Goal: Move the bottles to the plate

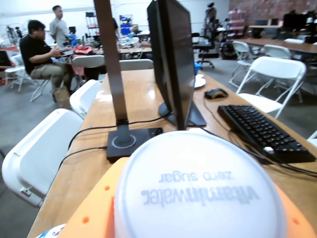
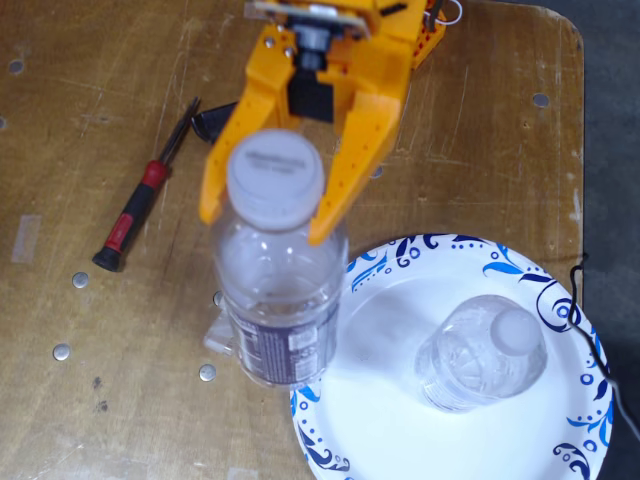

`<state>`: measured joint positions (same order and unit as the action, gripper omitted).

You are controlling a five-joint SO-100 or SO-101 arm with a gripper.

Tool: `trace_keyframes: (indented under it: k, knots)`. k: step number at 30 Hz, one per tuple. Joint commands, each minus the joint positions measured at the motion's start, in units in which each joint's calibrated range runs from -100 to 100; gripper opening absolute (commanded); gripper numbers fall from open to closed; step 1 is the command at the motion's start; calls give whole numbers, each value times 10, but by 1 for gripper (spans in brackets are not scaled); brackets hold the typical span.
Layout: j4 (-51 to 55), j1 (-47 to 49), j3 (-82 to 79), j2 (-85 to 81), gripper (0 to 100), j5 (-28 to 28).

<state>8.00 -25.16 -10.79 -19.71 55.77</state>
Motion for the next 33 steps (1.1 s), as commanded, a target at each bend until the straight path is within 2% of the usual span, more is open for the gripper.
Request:
trace_keyframes:
  k: [1,8,14,25,33]
  knots:
    - [-41,57,11,22,6,19]
    - [-162,104,-83,66,6,27]
    - [-215,109,-139,83,6,12]
    - [-205,106,-198,85,7,5]
    - [-154,103,-207,85,7,5]
